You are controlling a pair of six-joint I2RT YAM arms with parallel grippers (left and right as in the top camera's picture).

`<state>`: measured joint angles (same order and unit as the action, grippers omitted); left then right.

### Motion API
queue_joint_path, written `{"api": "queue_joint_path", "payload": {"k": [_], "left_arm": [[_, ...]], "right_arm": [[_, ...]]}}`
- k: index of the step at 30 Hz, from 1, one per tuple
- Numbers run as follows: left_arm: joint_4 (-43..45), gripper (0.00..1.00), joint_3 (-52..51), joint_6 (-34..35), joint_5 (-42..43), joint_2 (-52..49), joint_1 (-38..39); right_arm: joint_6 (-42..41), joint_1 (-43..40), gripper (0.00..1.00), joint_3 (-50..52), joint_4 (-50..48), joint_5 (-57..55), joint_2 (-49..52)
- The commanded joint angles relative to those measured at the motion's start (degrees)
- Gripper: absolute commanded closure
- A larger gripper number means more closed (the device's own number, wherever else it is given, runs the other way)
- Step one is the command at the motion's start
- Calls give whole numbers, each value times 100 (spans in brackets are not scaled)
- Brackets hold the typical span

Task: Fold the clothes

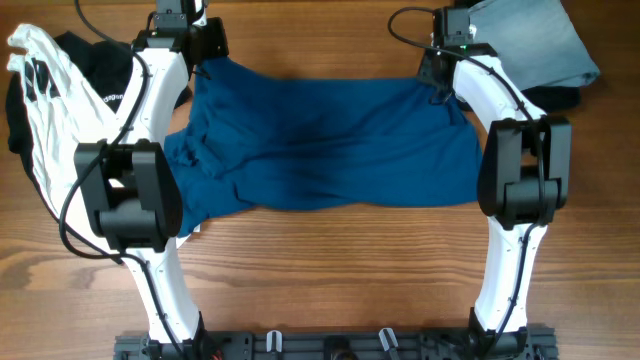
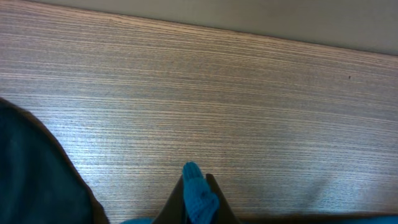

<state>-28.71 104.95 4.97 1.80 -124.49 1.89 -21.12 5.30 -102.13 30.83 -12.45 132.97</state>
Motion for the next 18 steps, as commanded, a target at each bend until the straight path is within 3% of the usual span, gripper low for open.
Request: {"api": "queue_joint_path", "payload": {"k": [1,9,18], "left_arm": [[15,96,9,-28,-17,0,24],[33,96,9,-20,-17,11,-31],[-597,96,9,-4,-15,761,-68]], "right_arm": [[4,-39,95,22,13,48,129],[11,-39,96,-240,385,234,-181],[321,-42,96,-247,1491,852,-1635]]}}
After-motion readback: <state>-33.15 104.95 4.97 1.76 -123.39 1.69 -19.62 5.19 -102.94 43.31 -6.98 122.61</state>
